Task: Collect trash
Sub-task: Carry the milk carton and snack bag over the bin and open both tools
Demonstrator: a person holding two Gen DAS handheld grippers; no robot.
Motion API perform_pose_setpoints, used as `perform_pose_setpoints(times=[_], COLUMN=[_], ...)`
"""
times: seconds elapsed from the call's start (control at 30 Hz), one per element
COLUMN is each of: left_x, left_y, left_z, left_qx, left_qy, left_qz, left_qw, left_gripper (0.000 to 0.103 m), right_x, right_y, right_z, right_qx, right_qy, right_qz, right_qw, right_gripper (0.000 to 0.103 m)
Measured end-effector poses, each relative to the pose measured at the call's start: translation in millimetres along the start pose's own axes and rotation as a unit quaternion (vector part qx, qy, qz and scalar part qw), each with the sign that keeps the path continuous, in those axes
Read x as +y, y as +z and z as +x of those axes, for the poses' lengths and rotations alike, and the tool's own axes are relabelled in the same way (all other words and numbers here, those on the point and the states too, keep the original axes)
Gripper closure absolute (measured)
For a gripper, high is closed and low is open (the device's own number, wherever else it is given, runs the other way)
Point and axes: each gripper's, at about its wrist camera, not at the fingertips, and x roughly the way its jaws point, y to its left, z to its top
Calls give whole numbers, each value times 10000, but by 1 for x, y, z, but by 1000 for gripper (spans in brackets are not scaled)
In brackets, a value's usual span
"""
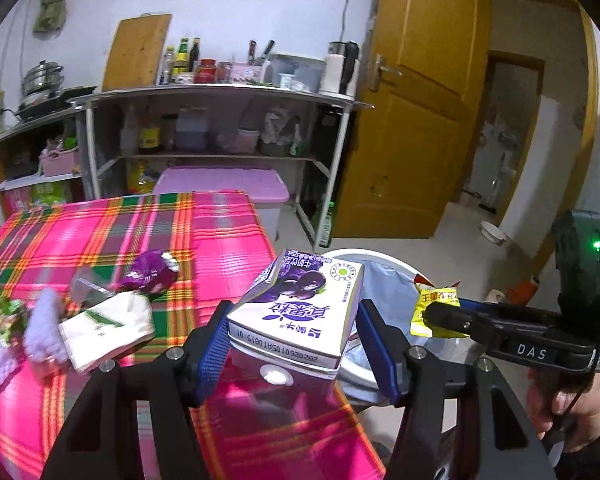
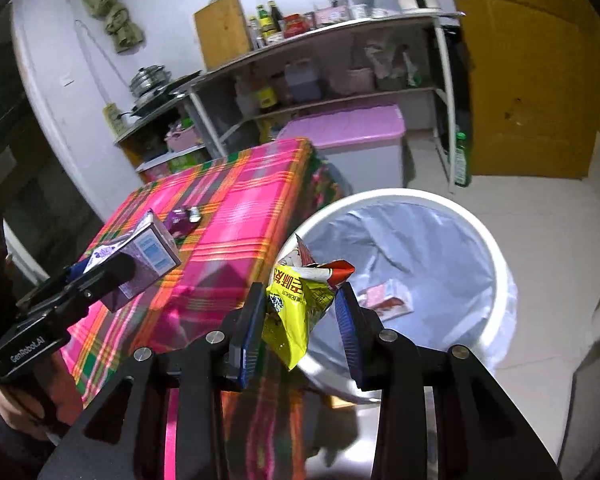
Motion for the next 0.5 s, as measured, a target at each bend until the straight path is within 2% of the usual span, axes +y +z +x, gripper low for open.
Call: perform_pose_setpoints(times=[0.5], left_x=[-39], left_y=[2], left_z=[85], left_qx=[620], left_qy=[-444], left_qz=[268], left_qw=[9967], left_gripper=[41], right_x=[-62], right_y=[-7], right_z=[30], right_qx=[376], right_qy=[-433], right_qz=[484], right_qw=[9972], right_gripper=[64])
